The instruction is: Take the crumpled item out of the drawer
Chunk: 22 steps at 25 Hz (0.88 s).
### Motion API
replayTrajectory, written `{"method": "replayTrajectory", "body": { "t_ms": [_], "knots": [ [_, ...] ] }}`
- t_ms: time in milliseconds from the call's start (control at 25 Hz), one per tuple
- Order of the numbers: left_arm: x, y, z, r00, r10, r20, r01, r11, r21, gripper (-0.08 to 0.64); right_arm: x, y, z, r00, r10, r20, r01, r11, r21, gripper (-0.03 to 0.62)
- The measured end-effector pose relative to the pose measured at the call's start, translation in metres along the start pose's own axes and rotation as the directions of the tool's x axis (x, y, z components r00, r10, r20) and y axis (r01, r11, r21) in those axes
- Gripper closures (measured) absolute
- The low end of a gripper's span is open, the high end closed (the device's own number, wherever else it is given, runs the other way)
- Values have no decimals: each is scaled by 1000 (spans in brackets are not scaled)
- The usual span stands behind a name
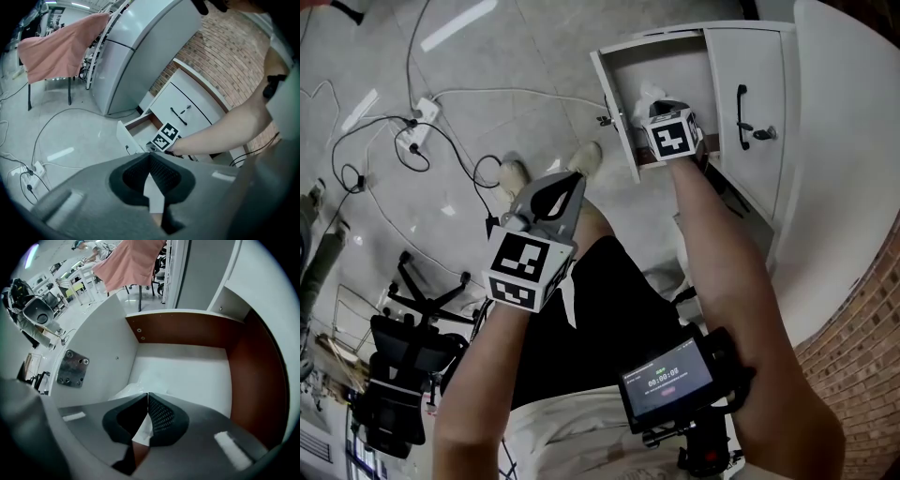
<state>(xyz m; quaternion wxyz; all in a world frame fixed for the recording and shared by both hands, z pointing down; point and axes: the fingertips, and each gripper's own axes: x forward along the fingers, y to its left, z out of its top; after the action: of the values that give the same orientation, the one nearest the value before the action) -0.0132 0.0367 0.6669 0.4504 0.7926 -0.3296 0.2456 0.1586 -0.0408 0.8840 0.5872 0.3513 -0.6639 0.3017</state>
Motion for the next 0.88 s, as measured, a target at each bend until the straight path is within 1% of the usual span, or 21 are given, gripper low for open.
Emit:
{"method": "replayTrajectory", "body": {
  "t_ms": [200,400,600,800,880],
  "knots": [
    [-8,-7,-3,1000,-17,-21,18,999,50,560,-20,3,4,999,-11,53,9,999,40,580],
    [-27,-16,5,1000,-29,-13,30,996,80,560,-53,10,7,993,-28,115,19,997,80,580],
    [-51,-27,14,999,-37,-1,37,992,119,560,-96,19,14,979,-73,190,51,991,121,580],
    [-74,-36,22,999,-46,19,43,989,143,560,-129,24,17,967,-111,231,73,983,167,581],
    [-83,-41,21,999,-51,16,48,987,151,559,-145,24,17,957,-136,255,89,979,186,581]
  ]
}}
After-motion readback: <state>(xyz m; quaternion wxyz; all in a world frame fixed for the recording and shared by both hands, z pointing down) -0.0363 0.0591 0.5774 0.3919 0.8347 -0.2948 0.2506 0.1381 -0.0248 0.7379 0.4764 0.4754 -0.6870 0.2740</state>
